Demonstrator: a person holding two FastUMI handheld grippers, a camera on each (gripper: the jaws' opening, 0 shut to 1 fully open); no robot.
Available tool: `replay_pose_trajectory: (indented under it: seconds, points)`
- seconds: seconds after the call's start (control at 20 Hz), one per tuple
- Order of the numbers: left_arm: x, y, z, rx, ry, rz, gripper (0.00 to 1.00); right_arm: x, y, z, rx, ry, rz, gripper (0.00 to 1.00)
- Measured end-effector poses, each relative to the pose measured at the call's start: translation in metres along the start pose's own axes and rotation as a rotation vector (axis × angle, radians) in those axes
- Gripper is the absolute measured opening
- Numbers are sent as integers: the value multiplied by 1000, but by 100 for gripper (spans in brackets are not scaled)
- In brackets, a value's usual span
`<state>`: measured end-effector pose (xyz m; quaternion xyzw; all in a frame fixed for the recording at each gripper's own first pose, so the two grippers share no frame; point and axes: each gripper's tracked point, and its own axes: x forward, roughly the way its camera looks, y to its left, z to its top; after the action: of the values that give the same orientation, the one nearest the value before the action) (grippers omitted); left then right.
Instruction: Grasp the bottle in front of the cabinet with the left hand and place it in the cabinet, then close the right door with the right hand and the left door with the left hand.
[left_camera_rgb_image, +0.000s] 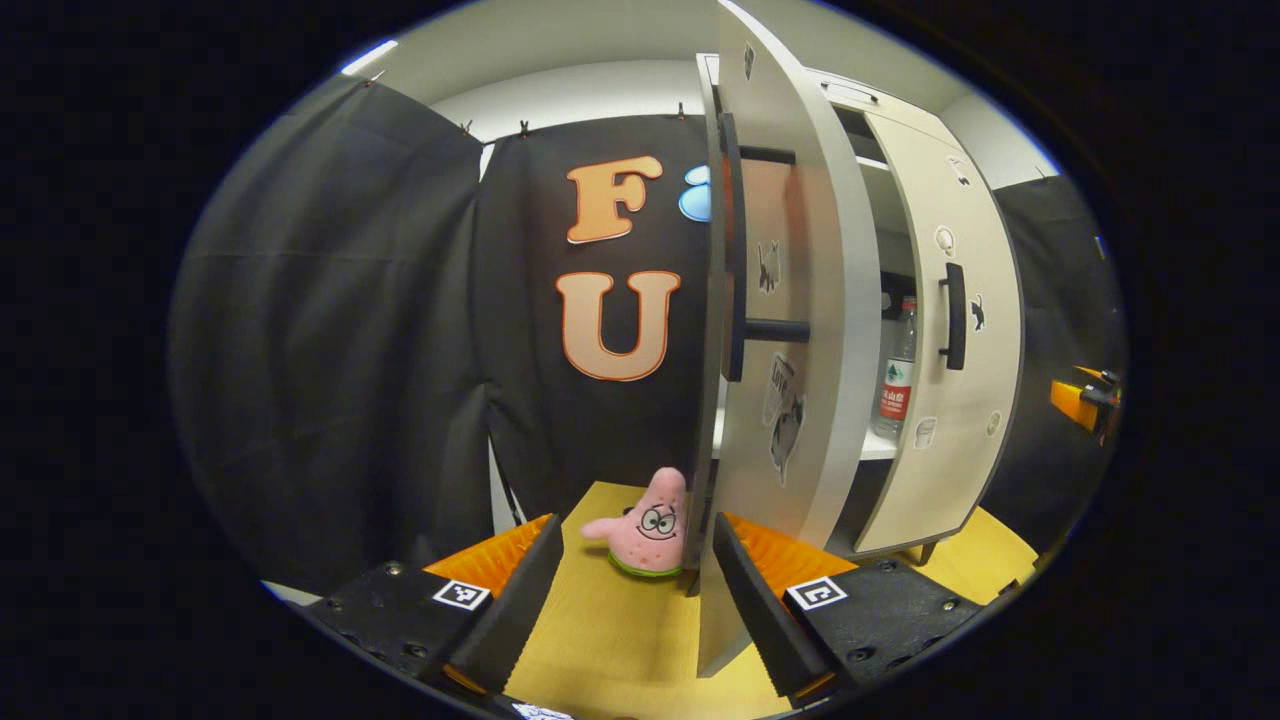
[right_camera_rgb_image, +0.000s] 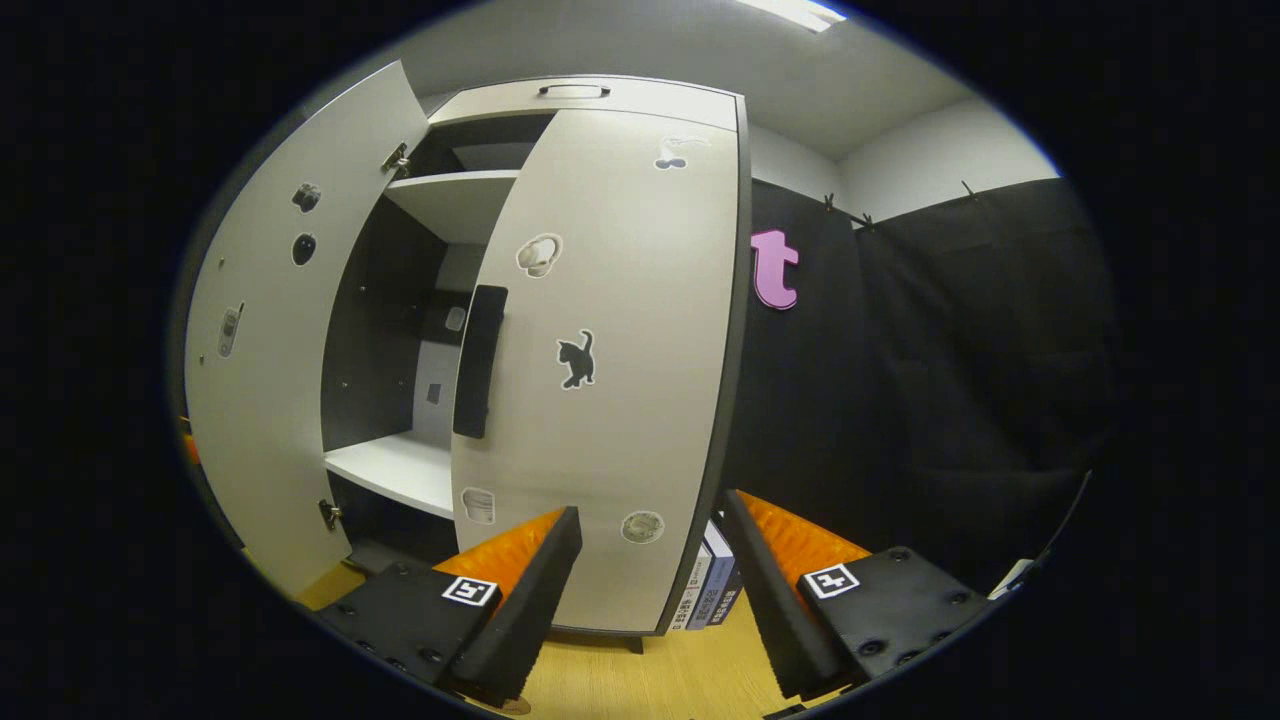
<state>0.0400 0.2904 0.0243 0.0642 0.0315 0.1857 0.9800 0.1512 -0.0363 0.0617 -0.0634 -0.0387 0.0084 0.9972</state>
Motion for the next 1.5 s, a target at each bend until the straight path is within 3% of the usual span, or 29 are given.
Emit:
replay_pose_trajectory:
  seconds: [0.4,0.7,0.9,1.05,1.25,1.5]
  points:
    - [14,-77,-1,16,7,-186,93,-38,-35,12,12,4,-54,95]
    - [43,-114,6,1,-28,-166,93,-57,-80,23,21,-3,-109,95]
    - [58,-156,6,-38,-29,-217,93,-57,-105,21,25,0,-136,95]
    - [76,-189,5,3,-44,-222,93,-50,-124,19,24,3,-151,95]
    - [93,-202,5,32,-45,-172,93,-40,-150,14,22,14,-166,95]
    - [93,-217,6,10,-36,-169,93,-22,-171,8,41,21,-163,95]
